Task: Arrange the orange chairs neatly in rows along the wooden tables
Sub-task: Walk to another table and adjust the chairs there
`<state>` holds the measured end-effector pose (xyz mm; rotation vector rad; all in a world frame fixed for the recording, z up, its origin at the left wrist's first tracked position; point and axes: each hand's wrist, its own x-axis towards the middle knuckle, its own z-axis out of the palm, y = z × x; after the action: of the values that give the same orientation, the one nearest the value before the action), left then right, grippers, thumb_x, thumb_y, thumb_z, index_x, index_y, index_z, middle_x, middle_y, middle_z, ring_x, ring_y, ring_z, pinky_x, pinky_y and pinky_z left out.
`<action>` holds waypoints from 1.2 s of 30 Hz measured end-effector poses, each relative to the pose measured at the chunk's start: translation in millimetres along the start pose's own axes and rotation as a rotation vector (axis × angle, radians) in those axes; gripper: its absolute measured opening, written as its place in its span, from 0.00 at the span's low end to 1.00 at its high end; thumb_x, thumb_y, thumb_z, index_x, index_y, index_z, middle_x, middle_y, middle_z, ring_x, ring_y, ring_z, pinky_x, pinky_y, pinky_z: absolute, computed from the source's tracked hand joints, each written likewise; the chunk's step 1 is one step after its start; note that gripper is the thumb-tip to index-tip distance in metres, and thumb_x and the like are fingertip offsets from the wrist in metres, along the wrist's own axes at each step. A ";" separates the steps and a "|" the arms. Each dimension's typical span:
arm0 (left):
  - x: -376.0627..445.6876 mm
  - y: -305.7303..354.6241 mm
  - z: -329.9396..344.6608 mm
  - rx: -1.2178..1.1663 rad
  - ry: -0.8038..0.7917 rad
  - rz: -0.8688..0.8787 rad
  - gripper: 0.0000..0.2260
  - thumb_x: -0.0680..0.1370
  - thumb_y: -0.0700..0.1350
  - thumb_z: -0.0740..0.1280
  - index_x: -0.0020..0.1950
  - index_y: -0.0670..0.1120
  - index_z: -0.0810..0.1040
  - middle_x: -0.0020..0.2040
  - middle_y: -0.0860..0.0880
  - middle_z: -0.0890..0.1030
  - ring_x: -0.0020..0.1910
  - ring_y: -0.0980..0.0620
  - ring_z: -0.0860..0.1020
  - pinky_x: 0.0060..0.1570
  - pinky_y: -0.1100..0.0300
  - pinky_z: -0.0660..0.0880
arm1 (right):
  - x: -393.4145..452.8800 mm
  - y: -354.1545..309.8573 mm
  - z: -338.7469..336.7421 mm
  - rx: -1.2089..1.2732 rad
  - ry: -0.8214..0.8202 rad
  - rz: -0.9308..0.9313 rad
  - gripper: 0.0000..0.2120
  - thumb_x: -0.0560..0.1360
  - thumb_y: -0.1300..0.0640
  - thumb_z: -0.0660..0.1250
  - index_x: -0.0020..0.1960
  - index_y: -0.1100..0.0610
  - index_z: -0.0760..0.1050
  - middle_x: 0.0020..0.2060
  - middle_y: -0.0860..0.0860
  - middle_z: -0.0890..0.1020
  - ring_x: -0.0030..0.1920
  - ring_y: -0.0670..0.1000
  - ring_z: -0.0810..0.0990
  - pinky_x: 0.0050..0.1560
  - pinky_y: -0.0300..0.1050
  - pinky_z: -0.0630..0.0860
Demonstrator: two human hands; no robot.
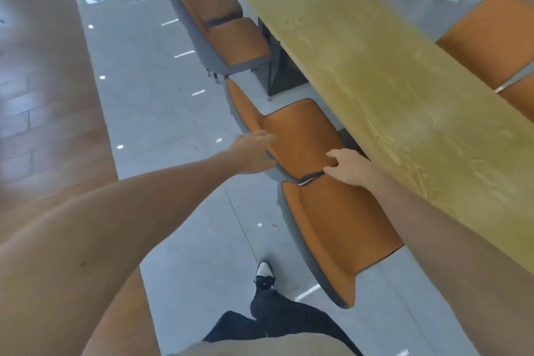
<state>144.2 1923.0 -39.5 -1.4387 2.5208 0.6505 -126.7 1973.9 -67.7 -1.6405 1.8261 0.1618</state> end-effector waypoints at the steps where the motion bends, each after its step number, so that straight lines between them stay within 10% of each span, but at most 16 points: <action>1: 10.6 -4.7 -4.8 0.015 -0.023 0.030 0.32 0.80 0.53 0.68 0.81 0.46 0.63 0.78 0.44 0.68 0.76 0.42 0.67 0.73 0.45 0.66 | 1.6 0.8 -2.3 0.011 0.010 0.033 0.29 0.81 0.46 0.62 0.79 0.55 0.62 0.76 0.54 0.67 0.73 0.55 0.68 0.67 0.49 0.69; 4: 40.5 -14.0 -14.9 0.082 -0.097 0.101 0.33 0.79 0.51 0.68 0.82 0.47 0.61 0.79 0.45 0.66 0.78 0.42 0.64 0.74 0.43 0.64 | -1.5 4.8 -4.4 0.029 0.038 0.109 0.28 0.81 0.46 0.62 0.78 0.55 0.64 0.73 0.53 0.70 0.68 0.54 0.72 0.56 0.45 0.70; 20: 164.7 -102.1 -34.8 0.468 -0.387 0.535 0.47 0.72 0.68 0.71 0.84 0.54 0.53 0.84 0.43 0.53 0.82 0.37 0.50 0.78 0.33 0.50 | -52.5 -90.4 110.0 0.588 0.159 0.686 0.55 0.65 0.28 0.71 0.81 0.52 0.52 0.79 0.49 0.59 0.78 0.54 0.60 0.75 0.55 0.62; 25: 190.0 -125.3 -19.6 0.549 -0.551 0.591 0.33 0.73 0.60 0.73 0.75 0.50 0.69 0.71 0.49 0.75 0.69 0.45 0.73 0.67 0.44 0.71 | -43.9 -107.9 153.9 0.469 0.099 0.743 0.22 0.68 0.39 0.71 0.52 0.51 0.68 0.44 0.48 0.76 0.40 0.48 0.76 0.39 0.43 0.72; 29: 202.1 -138.4 0.4 0.559 -0.473 0.687 0.12 0.73 0.48 0.69 0.56 0.50 0.75 0.51 0.51 0.82 0.51 0.46 0.81 0.50 0.47 0.80 | -24.5 -107.9 176.8 0.210 0.154 0.802 0.11 0.71 0.51 0.66 0.50 0.50 0.66 0.41 0.47 0.77 0.39 0.50 0.76 0.38 0.47 0.74; 36: 209.6 -148.1 18.9 0.449 -0.313 0.851 0.17 0.70 0.44 0.64 0.56 0.58 0.80 0.43 0.56 0.82 0.42 0.51 0.79 0.37 0.57 0.76 | -15.6 -117.0 186.9 0.231 0.391 0.848 0.11 0.62 0.62 0.64 0.39 0.48 0.71 0.26 0.45 0.70 0.28 0.50 0.71 0.26 0.40 0.58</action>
<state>159.6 1703.3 -172.6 -0.0745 2.6894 0.3192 53.7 2058.0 -164.0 -0.6846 2.6325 -0.0136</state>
